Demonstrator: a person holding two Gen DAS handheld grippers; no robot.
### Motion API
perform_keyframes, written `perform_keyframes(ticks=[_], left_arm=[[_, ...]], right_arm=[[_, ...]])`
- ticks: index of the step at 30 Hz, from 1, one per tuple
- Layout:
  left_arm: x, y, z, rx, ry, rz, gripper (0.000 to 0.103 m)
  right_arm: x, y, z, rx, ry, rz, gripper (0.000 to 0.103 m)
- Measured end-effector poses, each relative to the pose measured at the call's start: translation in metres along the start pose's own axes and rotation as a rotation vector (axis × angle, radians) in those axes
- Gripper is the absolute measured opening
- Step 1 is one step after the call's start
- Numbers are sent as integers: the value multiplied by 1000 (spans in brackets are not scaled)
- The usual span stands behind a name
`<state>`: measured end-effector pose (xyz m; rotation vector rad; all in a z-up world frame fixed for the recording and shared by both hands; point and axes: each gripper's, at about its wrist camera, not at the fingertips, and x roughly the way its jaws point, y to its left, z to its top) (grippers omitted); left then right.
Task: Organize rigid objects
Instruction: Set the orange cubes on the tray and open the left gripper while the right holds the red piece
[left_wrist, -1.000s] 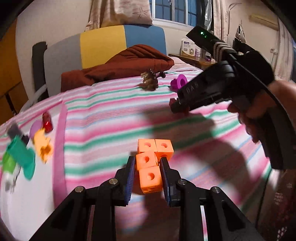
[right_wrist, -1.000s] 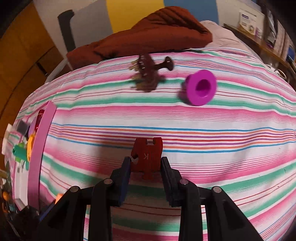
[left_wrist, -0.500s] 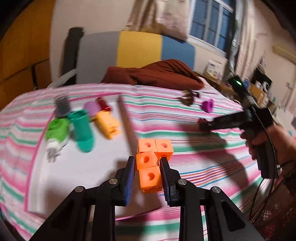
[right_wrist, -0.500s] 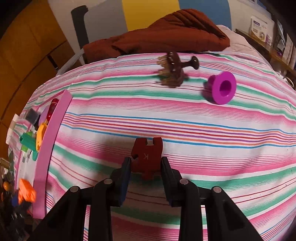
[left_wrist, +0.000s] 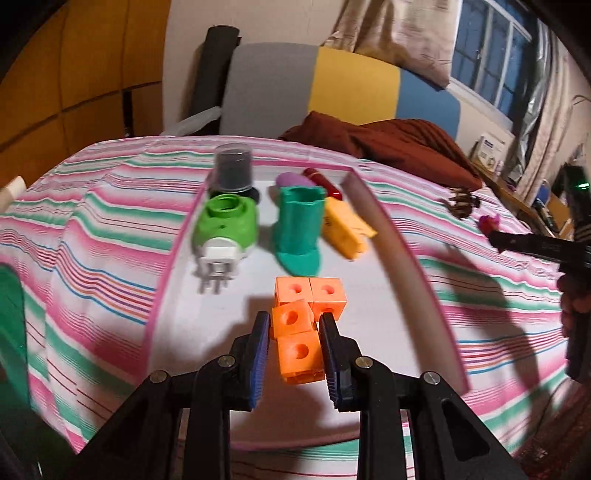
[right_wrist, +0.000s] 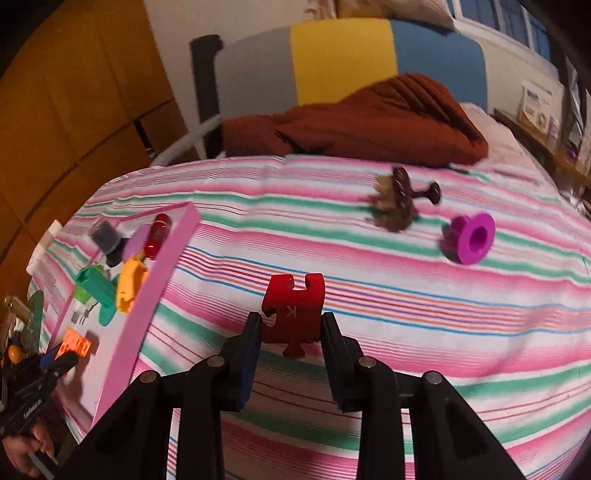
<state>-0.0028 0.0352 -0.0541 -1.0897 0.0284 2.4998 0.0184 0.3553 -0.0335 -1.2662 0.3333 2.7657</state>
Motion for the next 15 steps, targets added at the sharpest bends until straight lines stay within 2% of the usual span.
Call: perform_keyframes(ticks=[12, 13, 14, 15], left_arm=[[2, 23, -2, -21, -14, 97, 30], [1, 23, -2, -23, -16, 100, 39], [-1, 23, -3, -26, -20, 108, 55], [-4, 23, -3, -31, -33, 111, 62]], right_arm=[[-10, 27, 0, -93, -67, 64, 32], [-11, 29, 0, -98, -74, 67, 32], [-12, 31, 0, -104, -81, 73, 32], [-15, 33, 0, -111, -91, 83, 32]])
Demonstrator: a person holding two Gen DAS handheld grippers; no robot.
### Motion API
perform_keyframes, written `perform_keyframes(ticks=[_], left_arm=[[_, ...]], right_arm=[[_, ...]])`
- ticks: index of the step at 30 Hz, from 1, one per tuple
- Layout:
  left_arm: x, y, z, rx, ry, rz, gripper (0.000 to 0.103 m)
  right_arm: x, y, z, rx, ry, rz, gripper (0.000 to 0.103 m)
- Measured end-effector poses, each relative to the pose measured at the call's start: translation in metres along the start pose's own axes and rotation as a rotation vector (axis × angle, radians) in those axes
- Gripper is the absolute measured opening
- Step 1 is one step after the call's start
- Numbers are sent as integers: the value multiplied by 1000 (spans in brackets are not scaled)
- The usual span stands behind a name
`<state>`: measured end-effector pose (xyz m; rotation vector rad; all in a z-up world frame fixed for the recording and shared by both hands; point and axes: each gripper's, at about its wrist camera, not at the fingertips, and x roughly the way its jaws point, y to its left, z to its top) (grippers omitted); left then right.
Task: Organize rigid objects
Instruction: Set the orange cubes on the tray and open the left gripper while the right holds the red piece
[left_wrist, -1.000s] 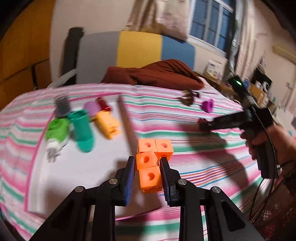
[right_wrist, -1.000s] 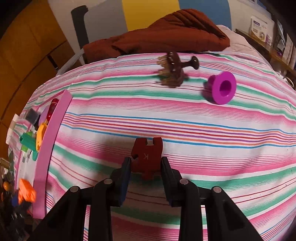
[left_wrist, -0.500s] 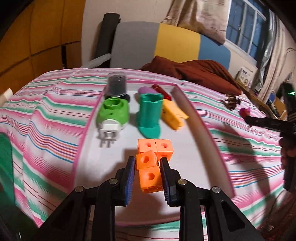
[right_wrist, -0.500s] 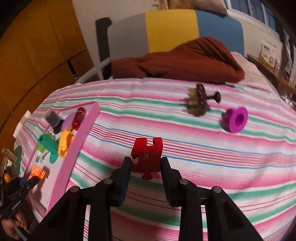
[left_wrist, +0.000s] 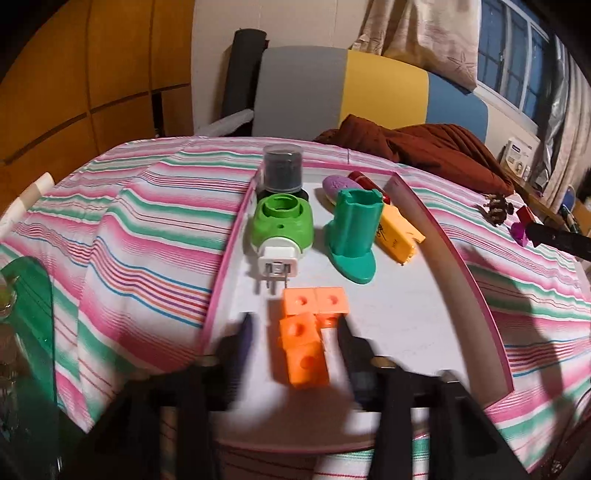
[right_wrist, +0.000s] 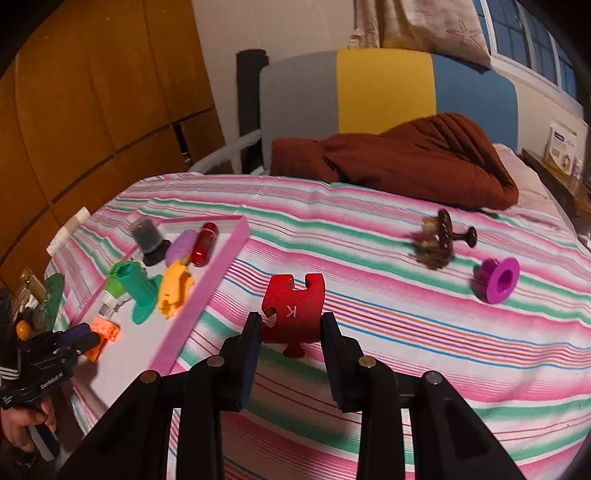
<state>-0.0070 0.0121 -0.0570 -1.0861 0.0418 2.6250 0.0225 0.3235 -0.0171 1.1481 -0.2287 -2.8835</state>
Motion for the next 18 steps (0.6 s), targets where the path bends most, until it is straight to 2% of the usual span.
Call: perform_keyframes(ticks=[1, 2, 3, 5, 7, 18], left_arm=[[-5, 1, -1, -5, -20, -4, 73], [-9, 1, -3, -11, -39, -3, 79], [-14, 1, -5, -14, -55, -14, 81], [-20, 0, -7, -5, -73, -16, 92], [-24, -3, -9, 12, -84, 4, 98], [-30, 1, -15, -7, -71, 16, 99]], right_arm=[[-2, 3, 1, -9, -12, 12, 32], [-3, 5, 1, -17, -19, 20, 32], [-5, 9, 1, -21, -27, 34, 32], [-6, 14, 1, -22, -26, 65, 32], [-5, 22, -1, -34, -23, 89, 32], [-1, 58, -11, -120, 1, 169, 32]])
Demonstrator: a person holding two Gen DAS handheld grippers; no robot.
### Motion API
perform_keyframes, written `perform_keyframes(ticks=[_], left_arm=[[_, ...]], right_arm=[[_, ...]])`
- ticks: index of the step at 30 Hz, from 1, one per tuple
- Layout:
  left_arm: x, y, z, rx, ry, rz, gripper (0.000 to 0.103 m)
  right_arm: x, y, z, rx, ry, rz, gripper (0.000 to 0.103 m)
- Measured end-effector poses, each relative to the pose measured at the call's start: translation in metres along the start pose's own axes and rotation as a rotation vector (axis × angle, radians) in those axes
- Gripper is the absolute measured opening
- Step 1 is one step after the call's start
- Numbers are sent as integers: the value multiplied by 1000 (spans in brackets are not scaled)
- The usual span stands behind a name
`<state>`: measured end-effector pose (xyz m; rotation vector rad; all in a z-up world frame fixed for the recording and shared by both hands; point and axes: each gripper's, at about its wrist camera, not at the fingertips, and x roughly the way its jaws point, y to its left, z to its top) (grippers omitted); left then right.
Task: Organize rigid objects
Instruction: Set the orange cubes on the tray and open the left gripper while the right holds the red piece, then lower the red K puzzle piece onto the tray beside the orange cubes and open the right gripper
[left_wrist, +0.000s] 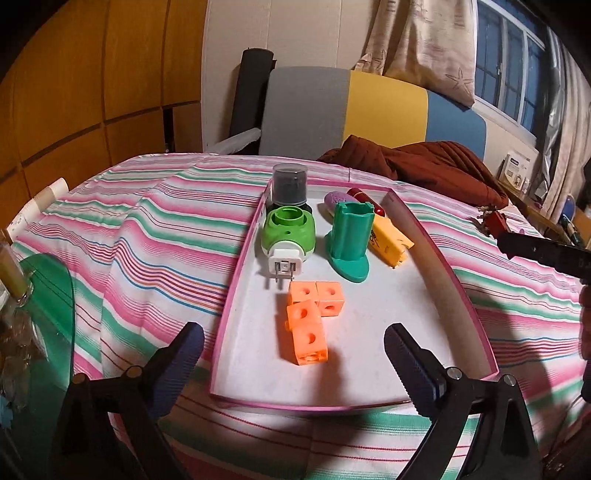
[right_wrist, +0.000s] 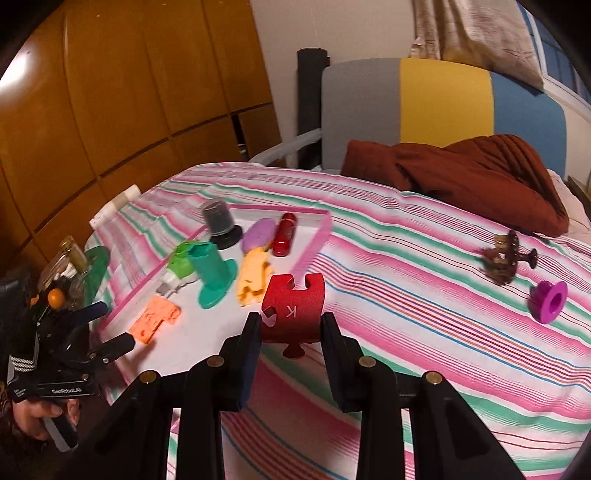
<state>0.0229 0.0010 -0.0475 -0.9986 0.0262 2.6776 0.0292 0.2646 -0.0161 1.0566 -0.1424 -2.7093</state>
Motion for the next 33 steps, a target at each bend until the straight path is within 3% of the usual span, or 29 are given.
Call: perform_keyframes(ticks=[6, 13, 18, 23, 33], left_arm=[[-6, 3, 0, 8, -12, 16, 99], [-12, 9, -2, 10, -19, 25, 100], [-19, 15, -4, 4, -34, 33, 100], [-20, 22, -6, -19, -33, 34, 100], [-20, 26, -6, -38, -31, 28, 100]], right_arm=[[1, 23, -2, -37, 7, 67, 32], [29, 73, 1, -134, 103, 80, 32], [58, 93, 5, -128, 189, 99, 32], [78, 100, 3, -89, 257, 95, 32], [87, 98, 4, -64, 277, 55, 33]])
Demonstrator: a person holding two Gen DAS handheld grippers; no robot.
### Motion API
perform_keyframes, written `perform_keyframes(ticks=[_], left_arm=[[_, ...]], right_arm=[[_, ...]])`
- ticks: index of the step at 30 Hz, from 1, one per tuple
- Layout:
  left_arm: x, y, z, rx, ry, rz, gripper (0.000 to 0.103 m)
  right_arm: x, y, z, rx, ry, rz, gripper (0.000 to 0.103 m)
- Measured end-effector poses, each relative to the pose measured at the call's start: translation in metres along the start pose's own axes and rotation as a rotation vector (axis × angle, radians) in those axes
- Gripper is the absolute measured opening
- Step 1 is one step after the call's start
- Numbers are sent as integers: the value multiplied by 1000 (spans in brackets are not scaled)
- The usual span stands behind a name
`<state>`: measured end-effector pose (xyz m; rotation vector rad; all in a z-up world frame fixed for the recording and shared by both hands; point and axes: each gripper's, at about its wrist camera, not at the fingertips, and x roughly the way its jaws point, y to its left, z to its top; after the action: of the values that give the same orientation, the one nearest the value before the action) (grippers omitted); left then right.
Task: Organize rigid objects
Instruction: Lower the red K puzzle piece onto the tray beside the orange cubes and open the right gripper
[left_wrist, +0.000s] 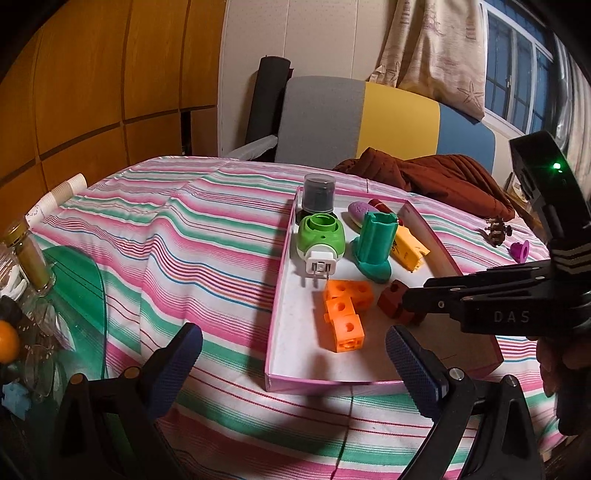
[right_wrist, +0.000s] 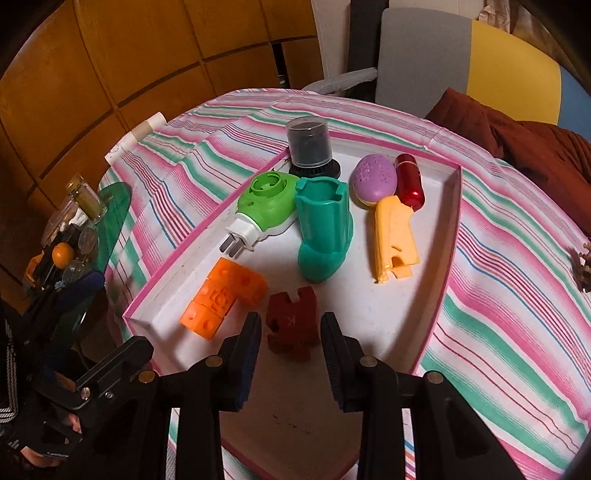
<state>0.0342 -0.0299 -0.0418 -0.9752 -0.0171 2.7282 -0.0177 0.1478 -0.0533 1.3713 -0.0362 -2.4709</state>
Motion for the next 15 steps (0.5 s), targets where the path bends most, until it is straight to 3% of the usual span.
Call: perform_keyframes(ticks=[15], left_arm=[[1, -20, -1, 46, 12, -55, 100]], right_arm=[[-46, -47, -11, 108, -92, -94, 33]])
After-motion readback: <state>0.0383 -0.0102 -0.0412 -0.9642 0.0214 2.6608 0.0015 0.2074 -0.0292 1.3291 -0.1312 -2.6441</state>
